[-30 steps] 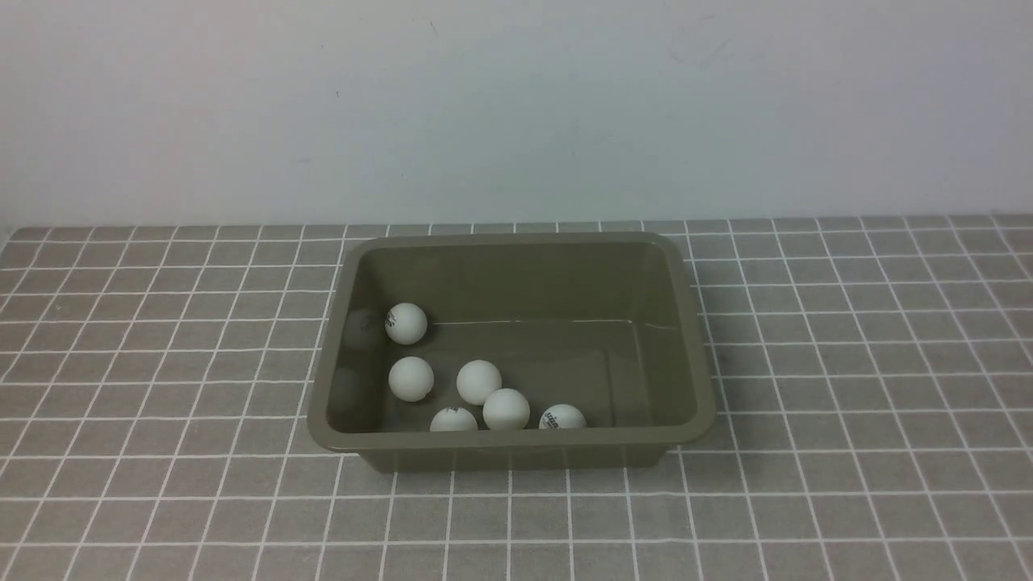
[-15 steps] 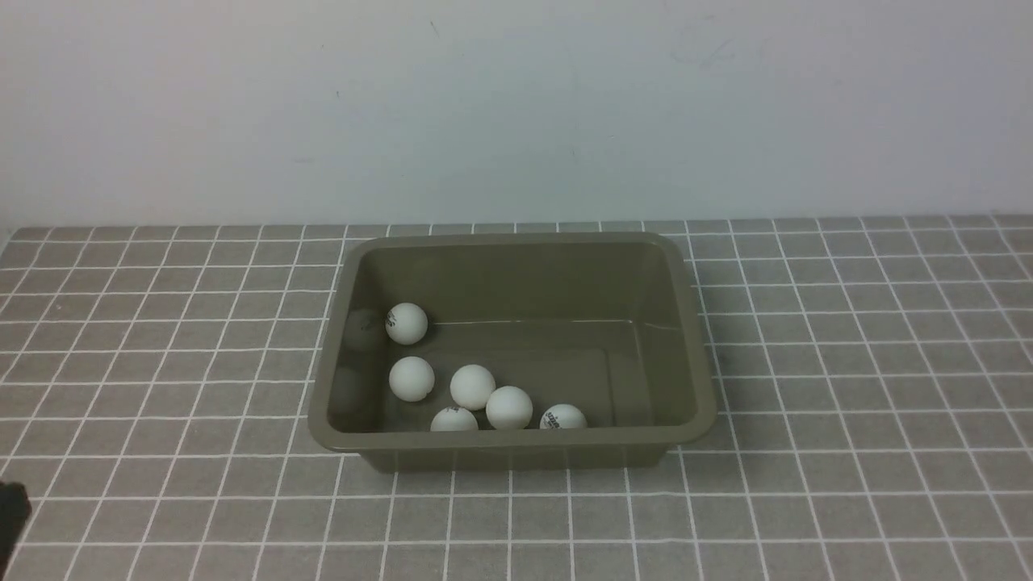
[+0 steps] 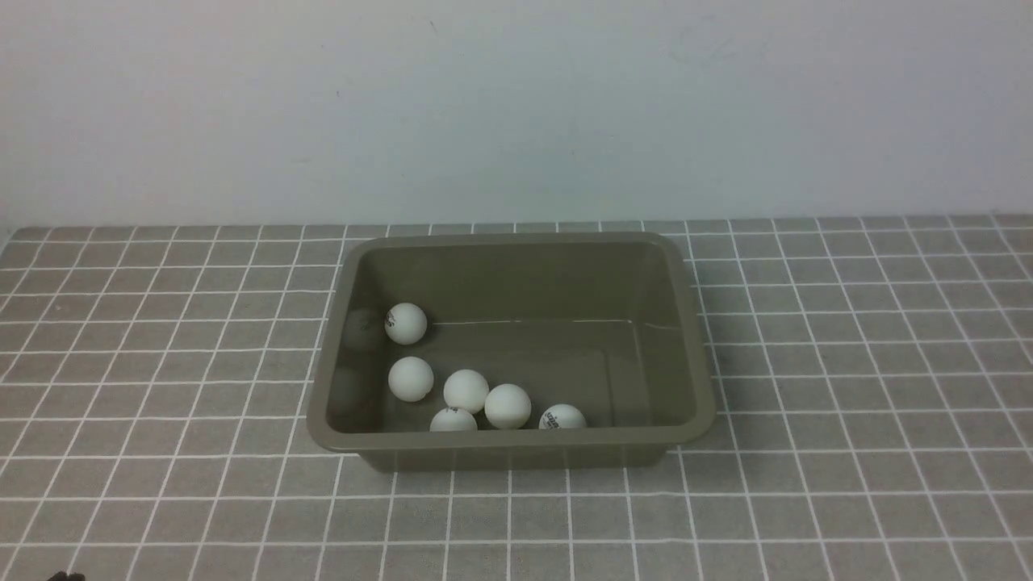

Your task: Put the table tennis balls into the box on the grey coffee tablecloth.

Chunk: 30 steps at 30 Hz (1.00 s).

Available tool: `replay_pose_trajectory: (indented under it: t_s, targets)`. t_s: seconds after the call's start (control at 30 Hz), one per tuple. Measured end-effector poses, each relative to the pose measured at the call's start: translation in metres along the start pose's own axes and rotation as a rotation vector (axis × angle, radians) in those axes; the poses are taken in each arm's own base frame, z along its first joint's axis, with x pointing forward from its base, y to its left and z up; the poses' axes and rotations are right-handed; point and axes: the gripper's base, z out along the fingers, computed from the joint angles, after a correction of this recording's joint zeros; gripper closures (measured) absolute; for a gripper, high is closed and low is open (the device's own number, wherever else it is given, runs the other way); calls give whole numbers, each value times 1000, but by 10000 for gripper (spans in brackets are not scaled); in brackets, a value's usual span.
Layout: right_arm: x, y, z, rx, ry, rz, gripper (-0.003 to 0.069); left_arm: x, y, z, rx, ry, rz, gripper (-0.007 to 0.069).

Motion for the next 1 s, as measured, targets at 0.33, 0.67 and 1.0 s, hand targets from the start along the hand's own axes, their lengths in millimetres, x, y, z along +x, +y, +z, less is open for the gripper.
replay_pose_trajectory:
  t_s: [0.33,0.67,1.0]
  targets:
    - [0,0,0,0,1,0,669,0,0,0,0,0,1,629]
    - [0,0,0,0,1,0,669,0,0,0,0,0,0,629]
    - [0,11,-1,-125,-2,-35,669,0,0,0,-1,1,1,629]
